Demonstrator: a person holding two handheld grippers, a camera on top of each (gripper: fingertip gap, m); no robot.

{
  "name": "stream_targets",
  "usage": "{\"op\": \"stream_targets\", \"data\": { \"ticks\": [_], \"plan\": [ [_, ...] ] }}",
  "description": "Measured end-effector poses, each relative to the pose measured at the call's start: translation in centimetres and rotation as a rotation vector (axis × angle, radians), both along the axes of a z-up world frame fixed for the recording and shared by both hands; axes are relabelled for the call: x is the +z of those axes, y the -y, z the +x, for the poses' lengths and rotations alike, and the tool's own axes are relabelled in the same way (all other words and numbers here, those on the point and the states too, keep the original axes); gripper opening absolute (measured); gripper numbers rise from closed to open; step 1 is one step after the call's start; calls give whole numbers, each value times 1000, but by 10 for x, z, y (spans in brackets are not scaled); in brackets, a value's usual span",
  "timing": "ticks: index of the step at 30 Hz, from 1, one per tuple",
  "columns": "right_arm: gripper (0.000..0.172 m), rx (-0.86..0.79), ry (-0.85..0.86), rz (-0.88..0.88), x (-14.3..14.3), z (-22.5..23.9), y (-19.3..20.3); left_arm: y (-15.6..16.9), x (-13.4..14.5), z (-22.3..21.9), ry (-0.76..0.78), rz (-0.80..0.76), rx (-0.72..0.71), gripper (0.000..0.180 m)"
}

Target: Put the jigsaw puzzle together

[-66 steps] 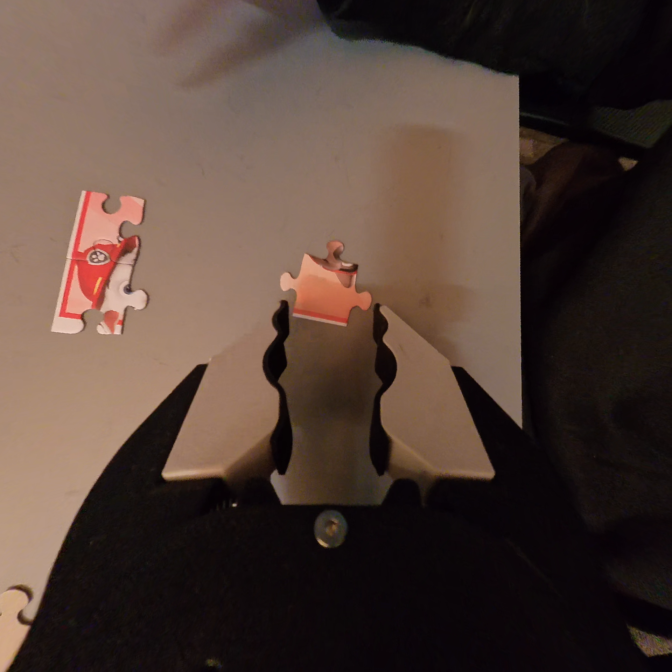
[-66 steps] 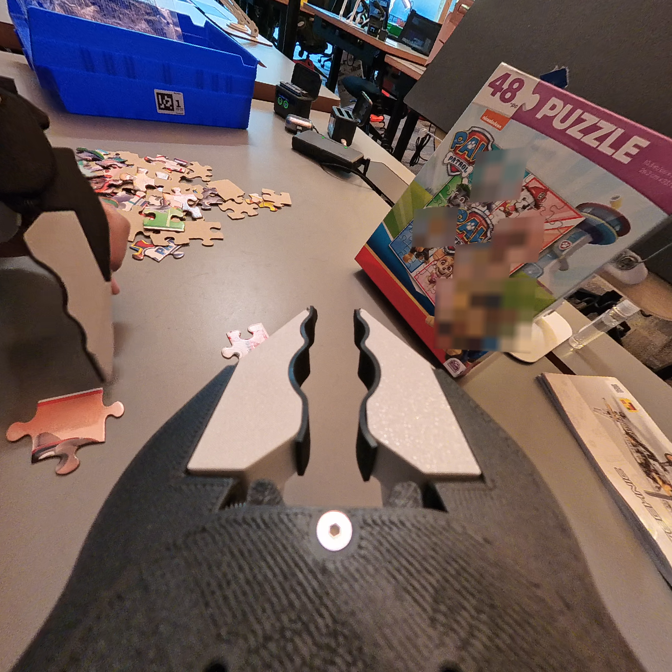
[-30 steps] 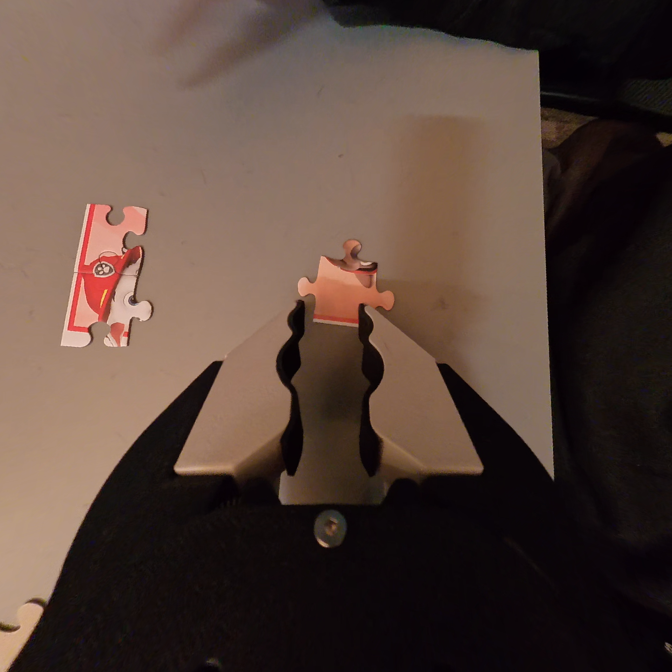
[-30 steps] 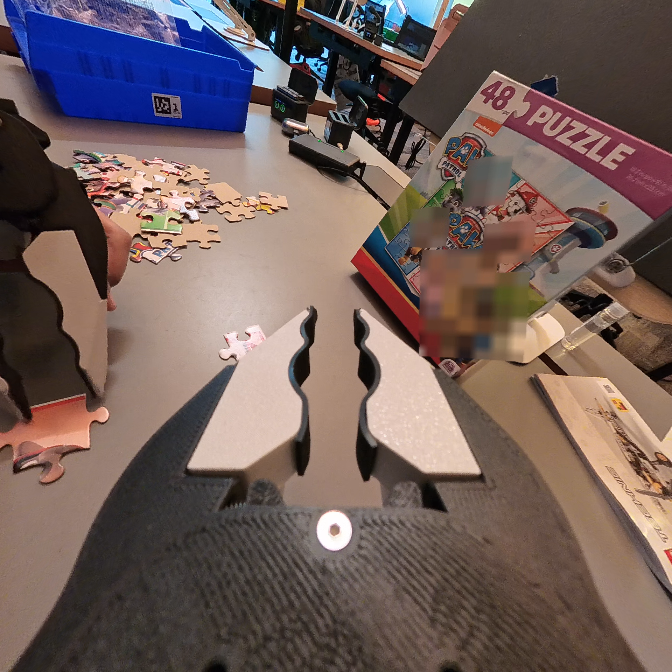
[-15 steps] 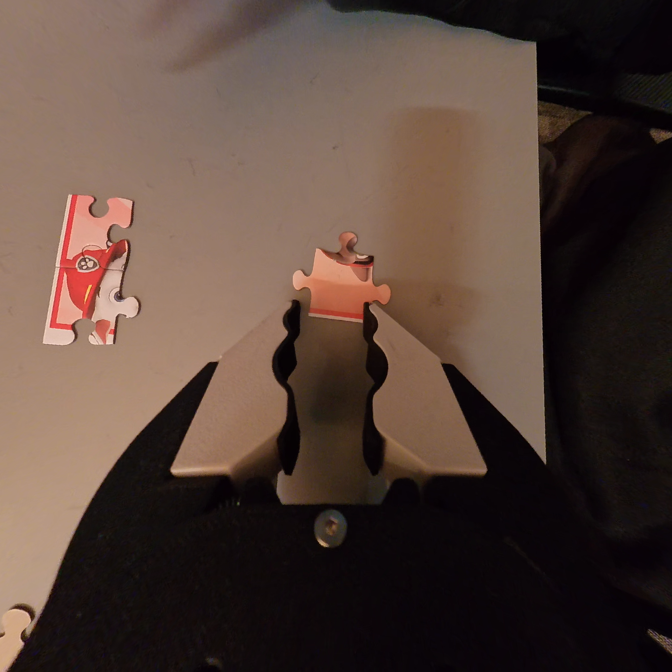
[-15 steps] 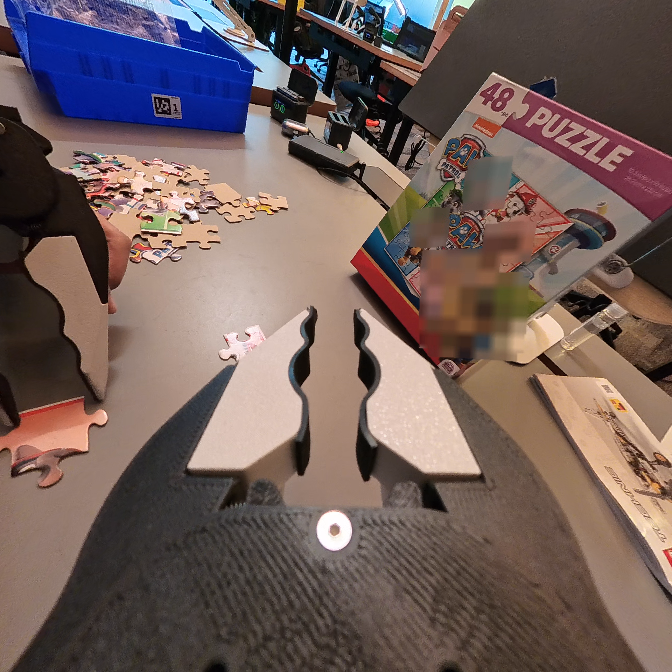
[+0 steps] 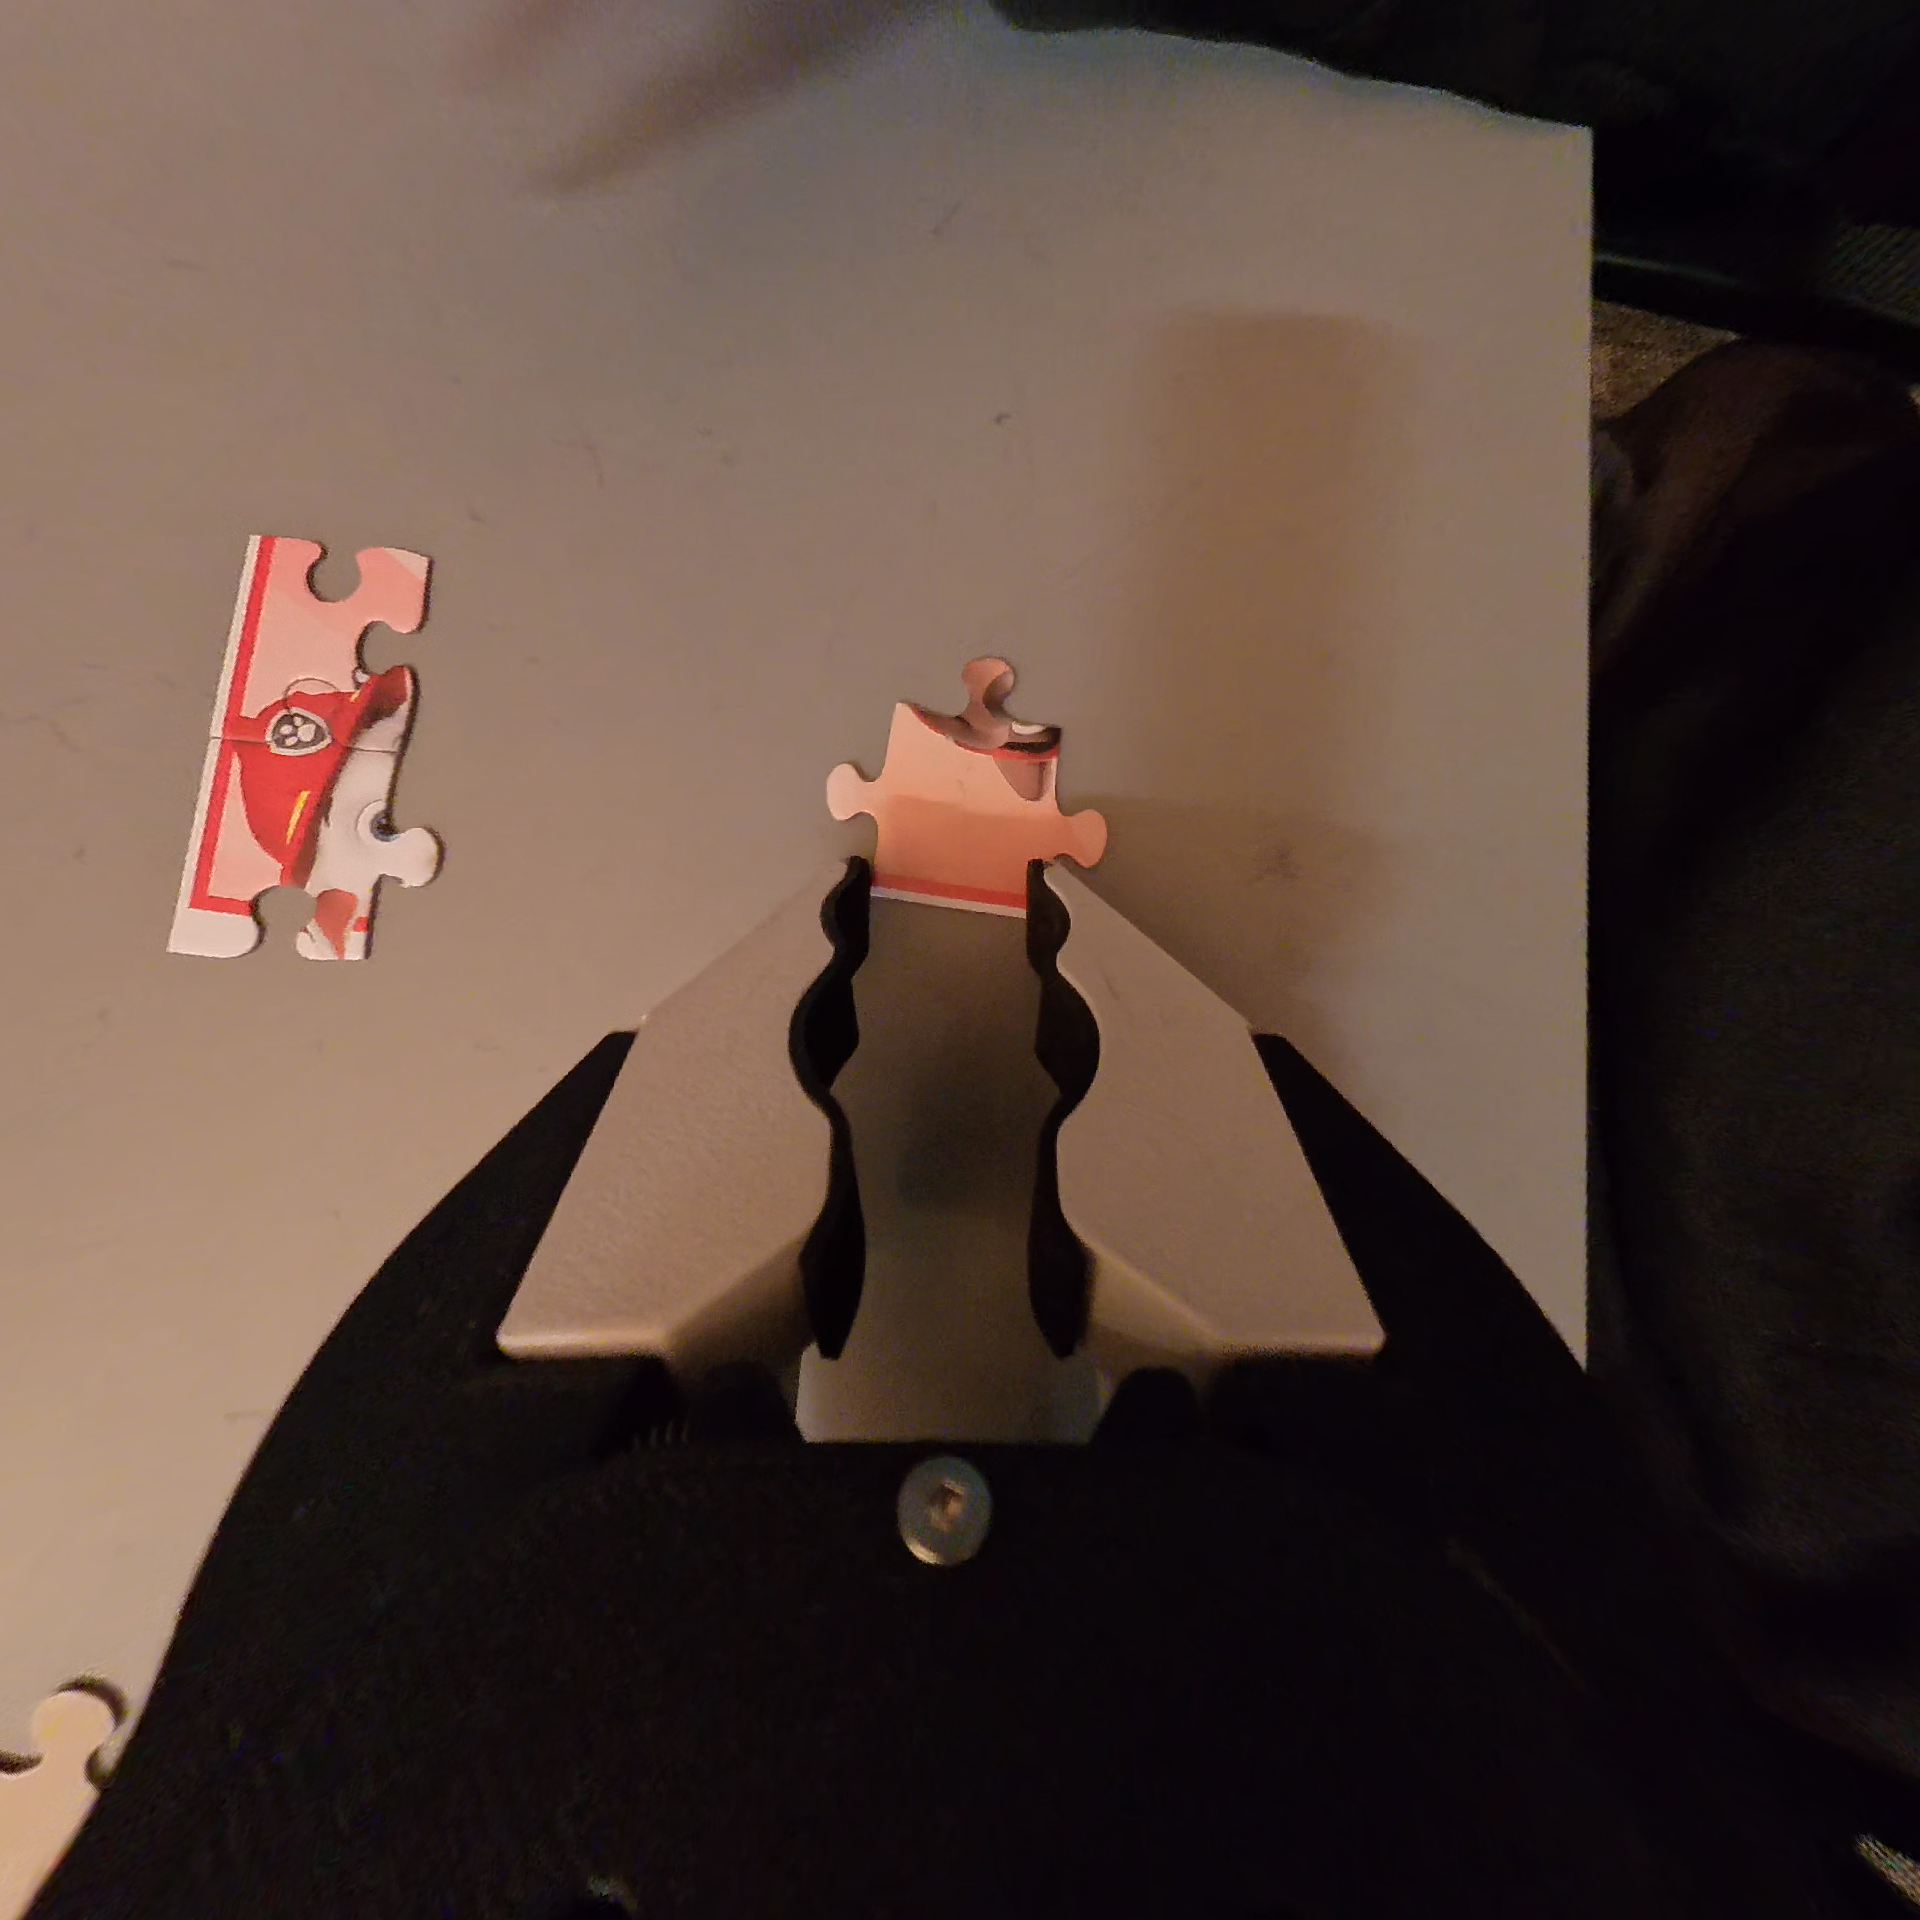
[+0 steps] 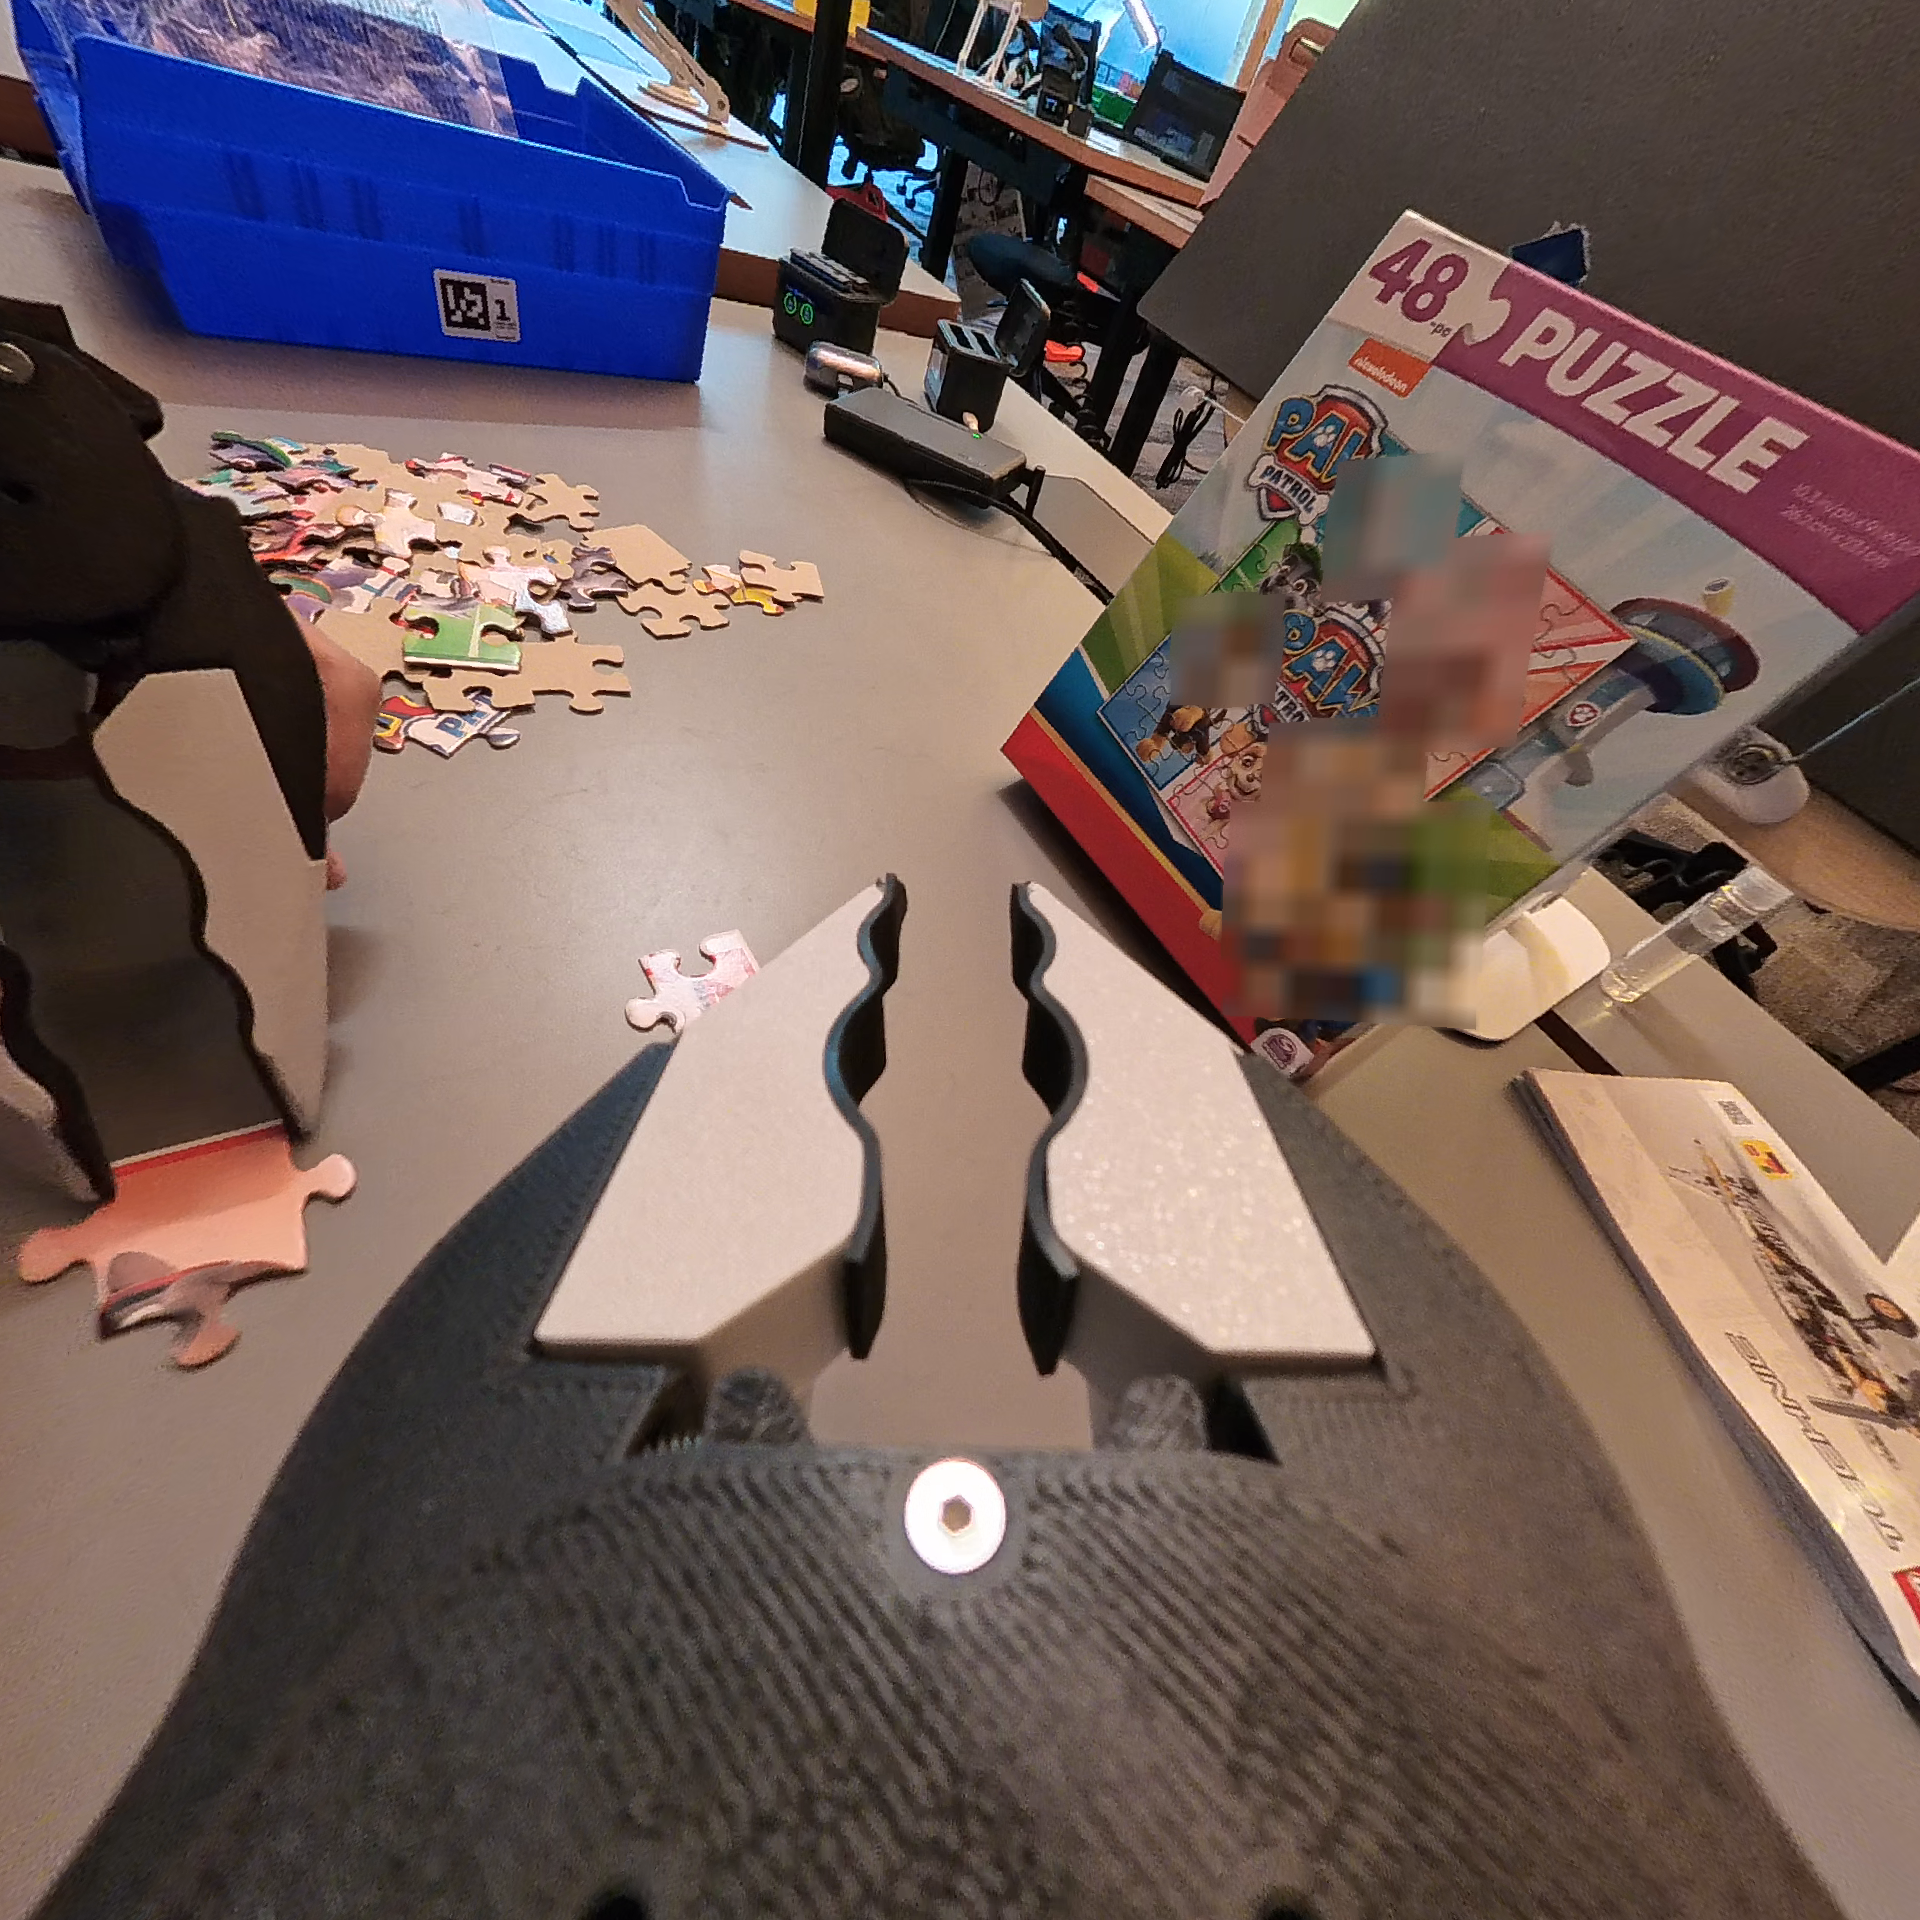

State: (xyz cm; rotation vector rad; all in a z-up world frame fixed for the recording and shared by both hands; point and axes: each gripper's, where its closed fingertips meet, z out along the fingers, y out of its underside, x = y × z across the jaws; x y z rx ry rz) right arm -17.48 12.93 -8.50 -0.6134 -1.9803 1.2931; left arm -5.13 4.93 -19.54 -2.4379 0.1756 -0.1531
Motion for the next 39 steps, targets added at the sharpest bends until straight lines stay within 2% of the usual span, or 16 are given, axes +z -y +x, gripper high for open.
{"op": "stream_targets", "data": {
  "ticks": [10,24,39],
  "plan": [
    [19,0,1,-1,0,0,0,2,3,-36,-73,0,176,22],
    [19,2,7,-1,-2,-1,0,4,9,-25,38,53,121,33],
    [19,2,12,-1,-3,-1,0,3,4,-22,46,39,109,36]
  ]
}}
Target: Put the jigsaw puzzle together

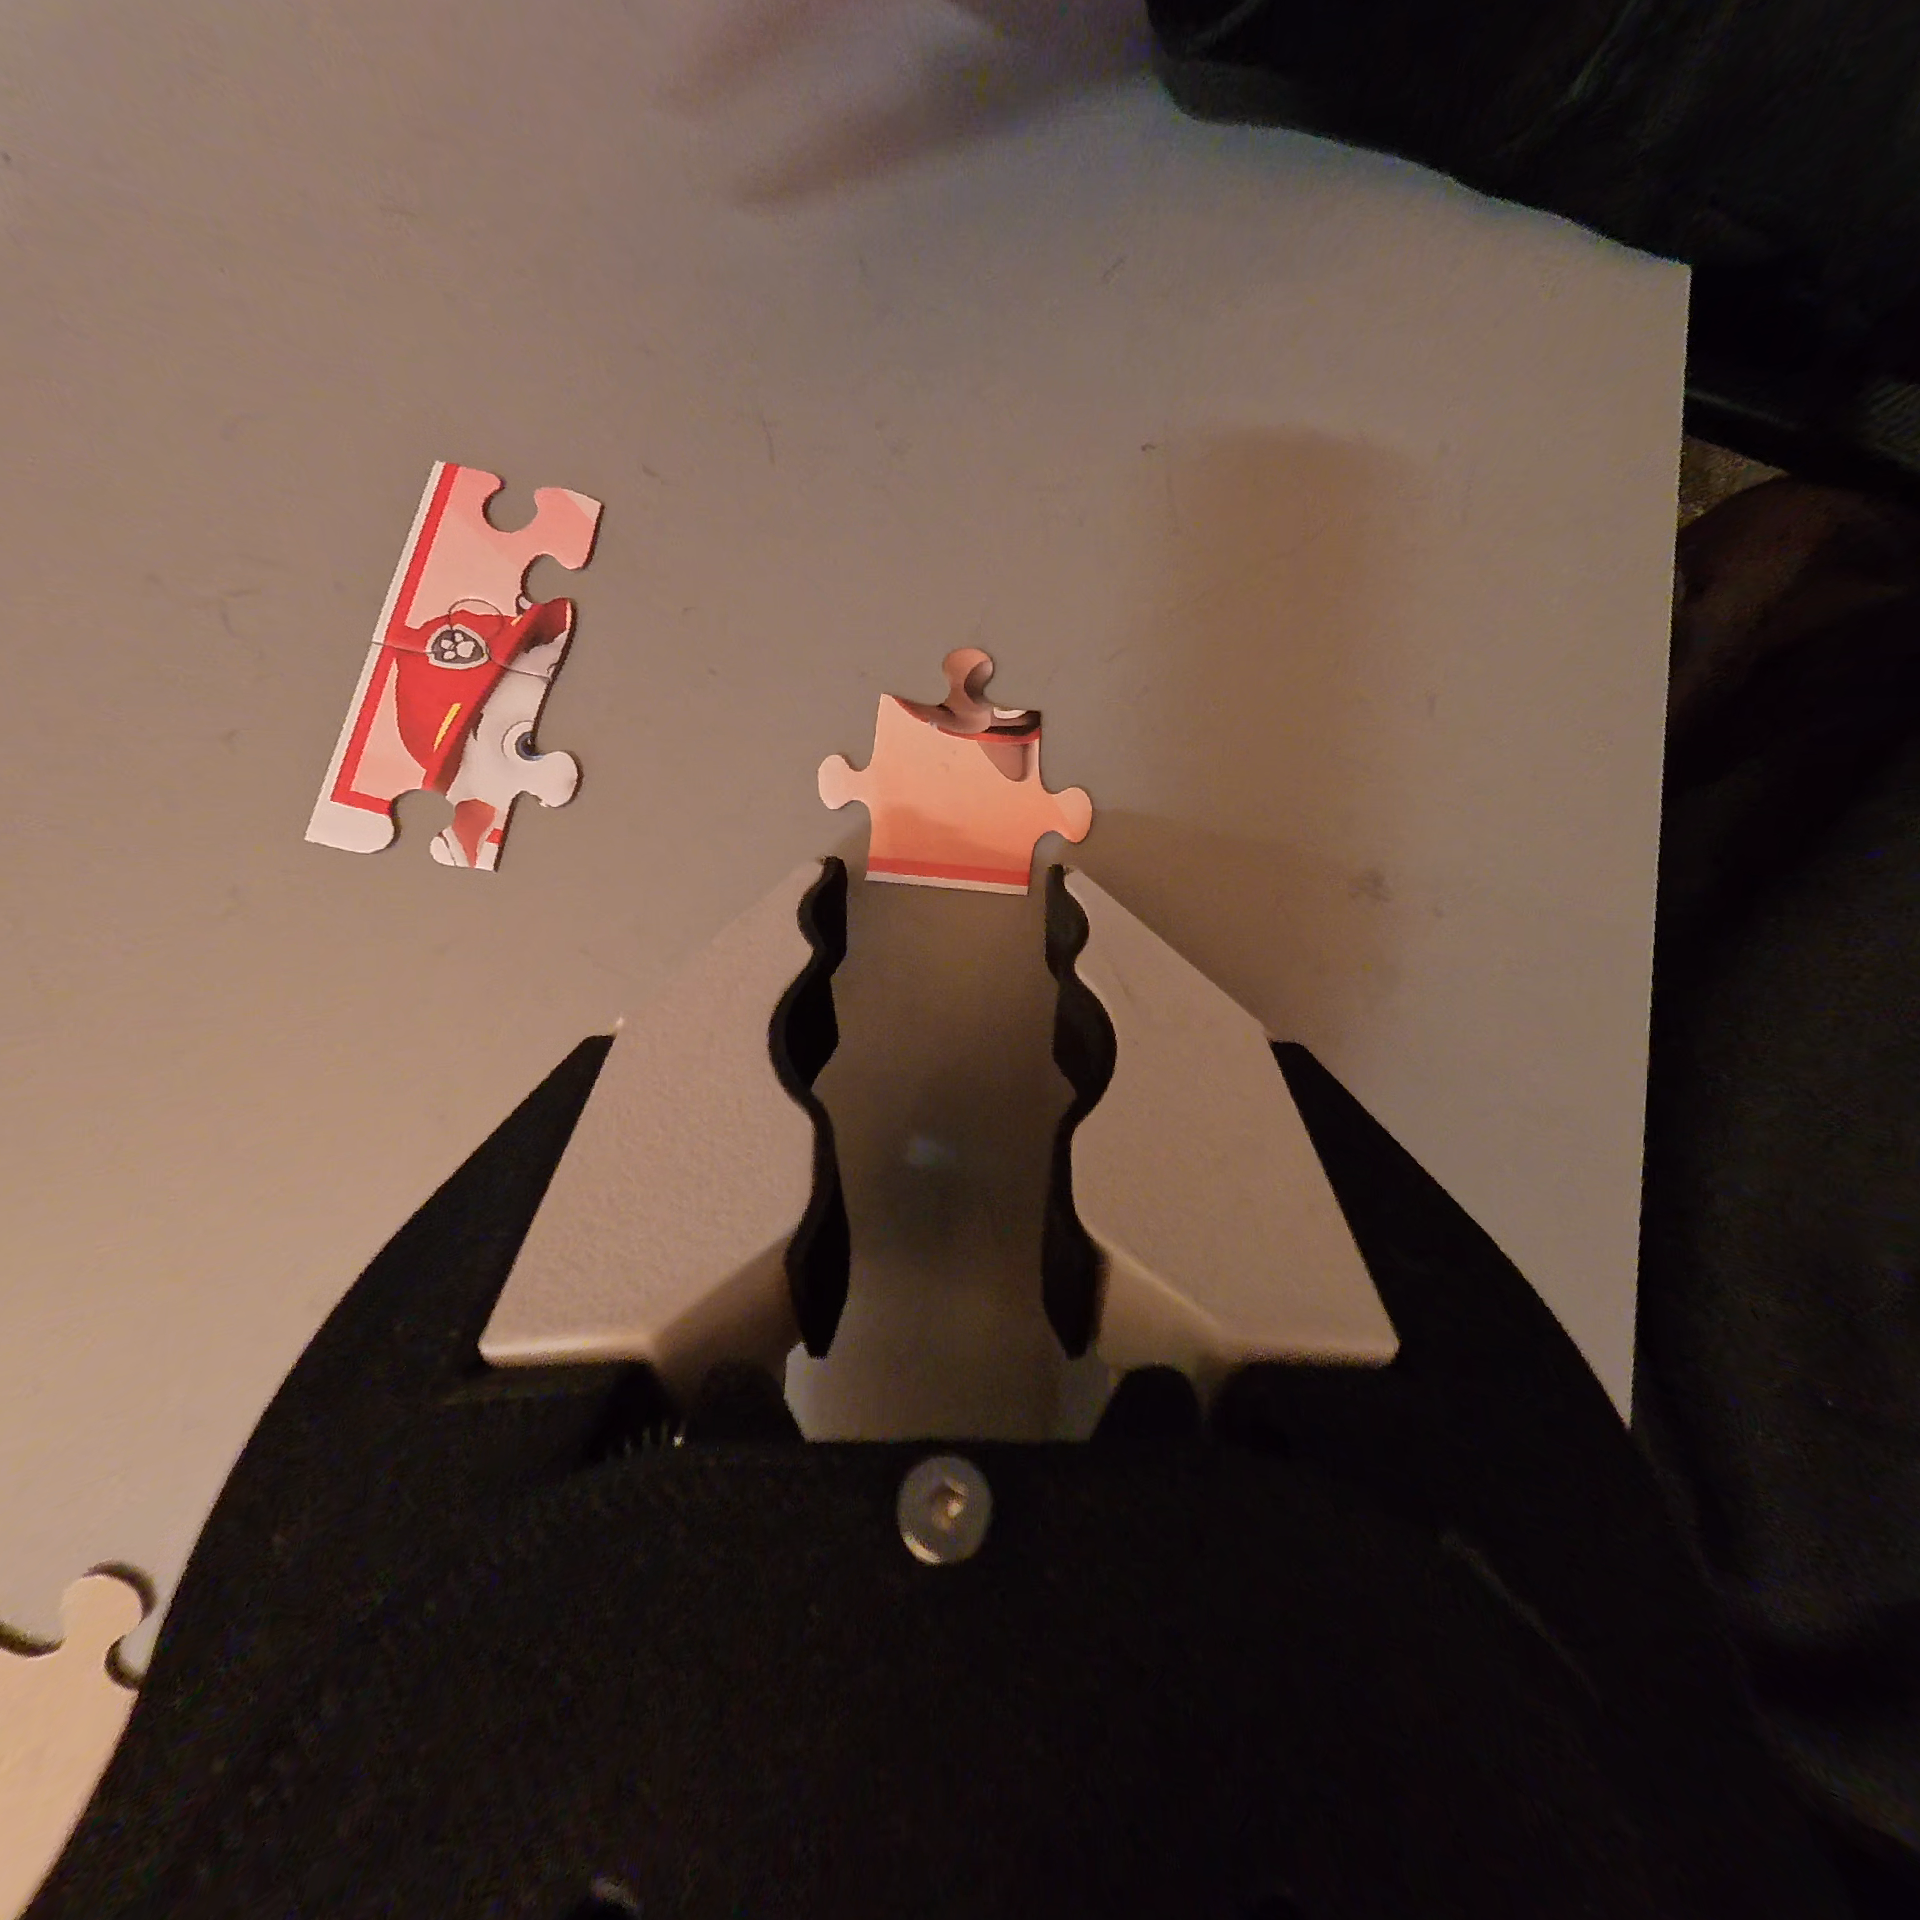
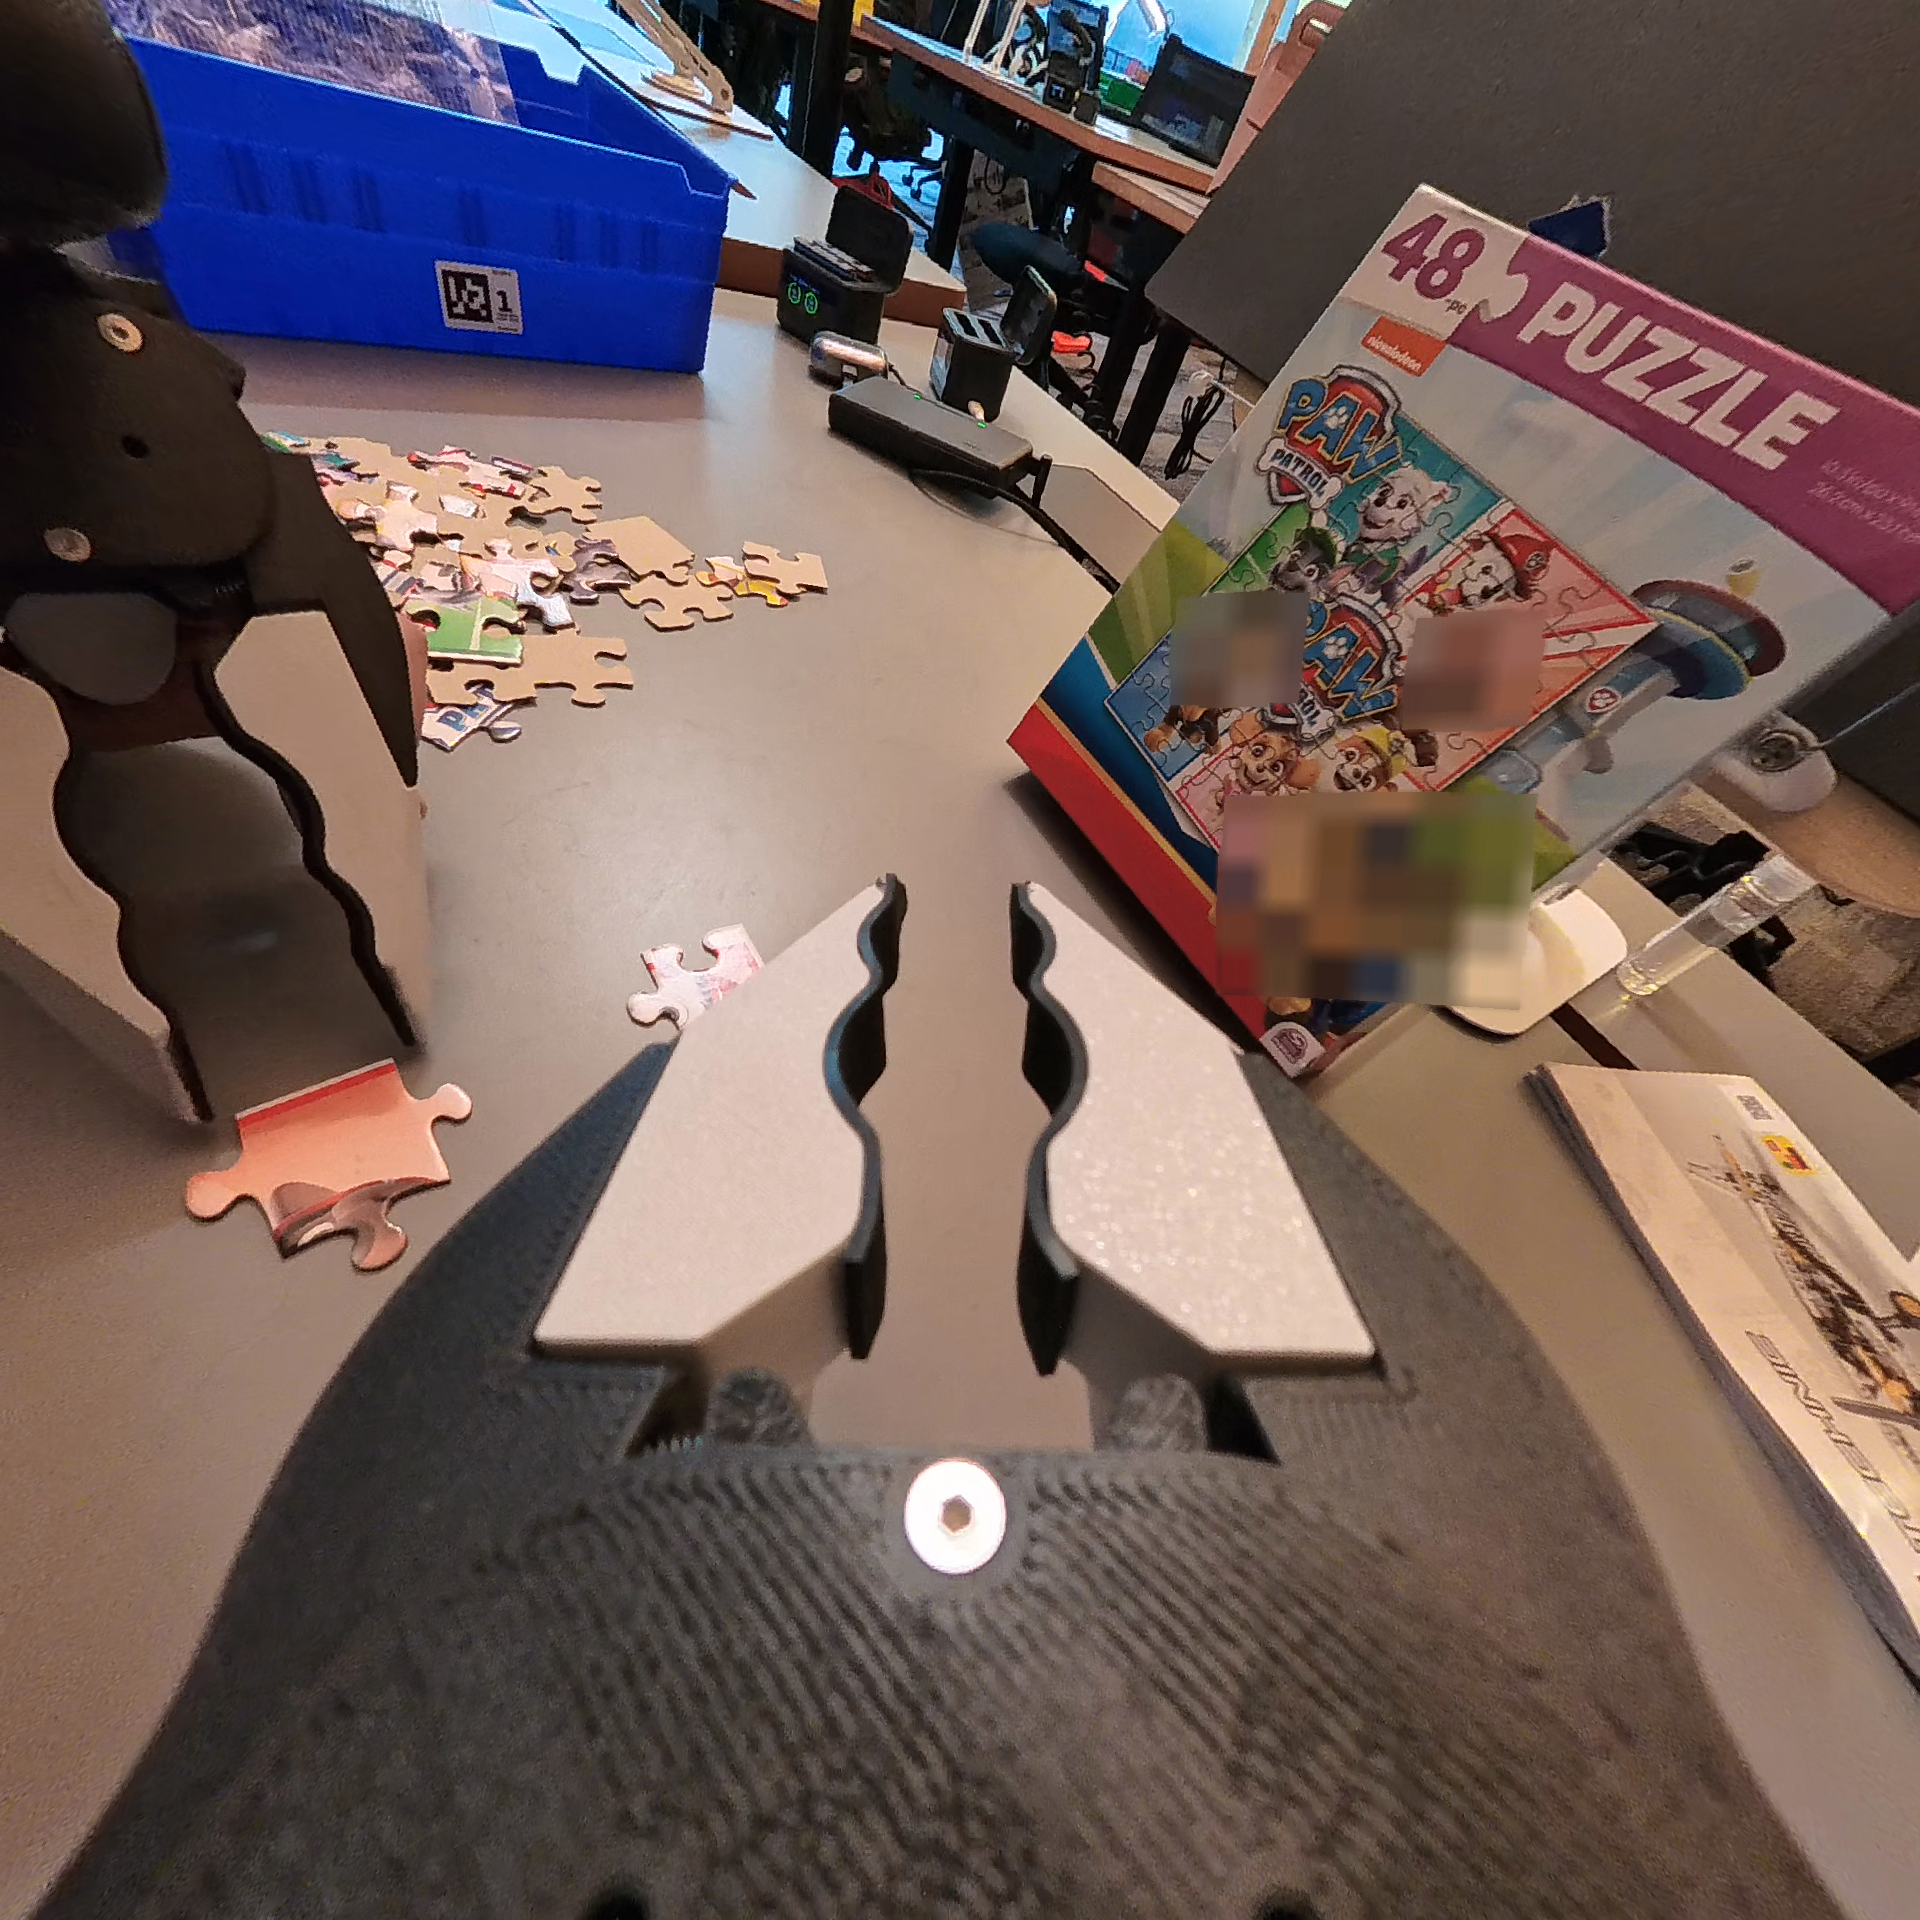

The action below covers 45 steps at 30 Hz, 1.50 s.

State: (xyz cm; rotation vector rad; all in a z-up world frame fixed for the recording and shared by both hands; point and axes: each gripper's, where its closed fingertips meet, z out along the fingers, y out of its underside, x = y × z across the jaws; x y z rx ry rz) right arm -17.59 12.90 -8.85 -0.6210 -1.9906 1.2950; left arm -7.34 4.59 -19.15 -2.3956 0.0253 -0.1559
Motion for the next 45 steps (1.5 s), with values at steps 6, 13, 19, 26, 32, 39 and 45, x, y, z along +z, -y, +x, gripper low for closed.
{"op": "stream_targets", "data": {
  "ticks": [6,13,19,26,32,39,45],
  "plan": [
    [19,0,-3,0,1,0,0,1,-2,4,10,-9,-16,36],
    [19,-1,-5,-1,2,0,-1,2,-2,11,21,-24,-45,35],
    [19,-2,-6,-1,2,0,-1,3,-2,19,37,-37,-76,31],
    [19,-3,-7,-2,3,0,-1,1,-2,25,42,-41,-97,29],
    [19,-3,-8,-1,3,0,-1,1,-2,30,43,-51,-113,29],
    [19,-3,-9,-2,3,0,-1,1,-2,34,51,-56,-130,28],
    [19,-3,-9,-2,3,1,-1,0,-2,39,59,-61,-147,26]
  ]
}}
